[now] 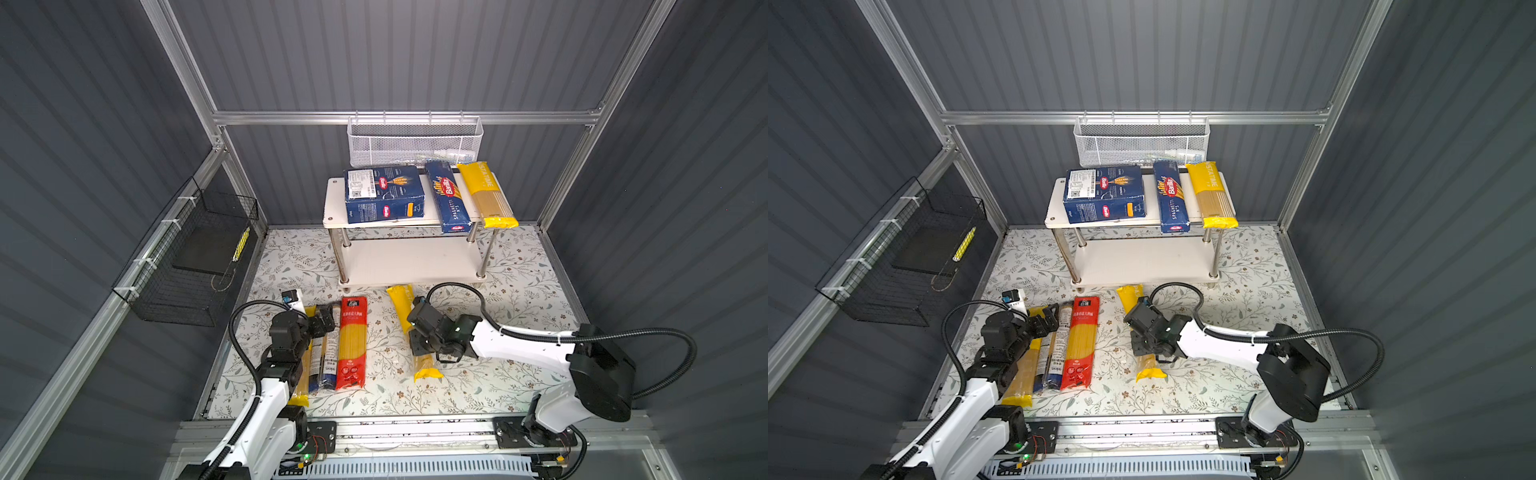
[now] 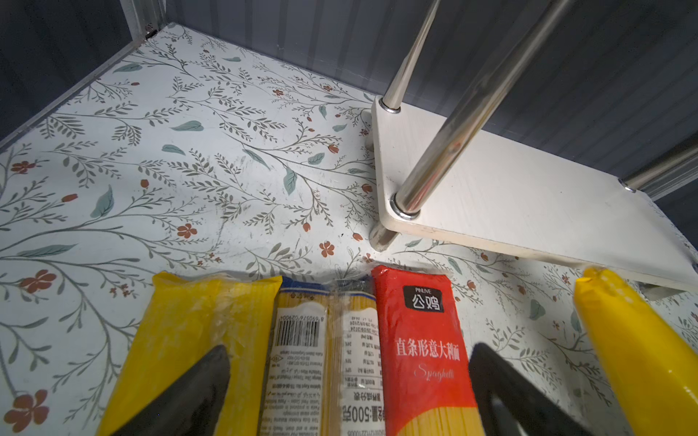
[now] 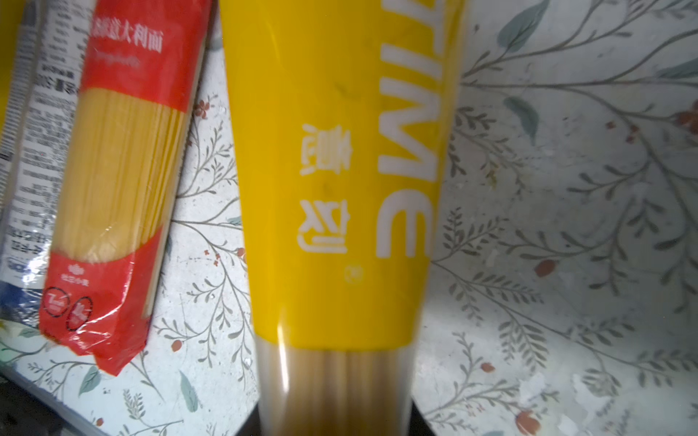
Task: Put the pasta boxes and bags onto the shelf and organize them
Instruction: 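Lift the yellow PASTATIME bag with the right gripper toward the shelf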
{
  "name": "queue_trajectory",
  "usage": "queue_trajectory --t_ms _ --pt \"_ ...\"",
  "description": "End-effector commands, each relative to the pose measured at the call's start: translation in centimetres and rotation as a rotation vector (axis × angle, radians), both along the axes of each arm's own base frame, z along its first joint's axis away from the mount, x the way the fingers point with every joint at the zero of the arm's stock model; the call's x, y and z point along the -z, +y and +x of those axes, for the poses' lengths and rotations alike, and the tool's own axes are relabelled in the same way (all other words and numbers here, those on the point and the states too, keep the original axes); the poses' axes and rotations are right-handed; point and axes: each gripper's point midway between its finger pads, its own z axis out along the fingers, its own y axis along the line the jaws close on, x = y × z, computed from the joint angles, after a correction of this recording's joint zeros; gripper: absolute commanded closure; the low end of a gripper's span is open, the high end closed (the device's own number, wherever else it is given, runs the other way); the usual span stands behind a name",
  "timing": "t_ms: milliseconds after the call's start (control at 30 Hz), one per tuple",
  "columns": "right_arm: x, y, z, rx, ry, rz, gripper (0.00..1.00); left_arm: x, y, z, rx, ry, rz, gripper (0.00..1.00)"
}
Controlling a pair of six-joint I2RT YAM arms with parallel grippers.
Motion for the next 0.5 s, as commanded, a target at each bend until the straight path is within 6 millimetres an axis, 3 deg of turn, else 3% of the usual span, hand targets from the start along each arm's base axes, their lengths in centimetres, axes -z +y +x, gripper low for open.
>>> queue_trajectory --t_ms 0,467 --pt "-3.7 -0.8 2.3 0.057 -0.109 0.066 0.89 -0.6 0.3 0.3 -0.006 -0.008 0.016 0.0" --pt "-6.7 -7.5 6.7 0.153 -0.175 -0.007 0.9 -0.6 0.3 0.2 -0.006 -0.009 0.016 0.0"
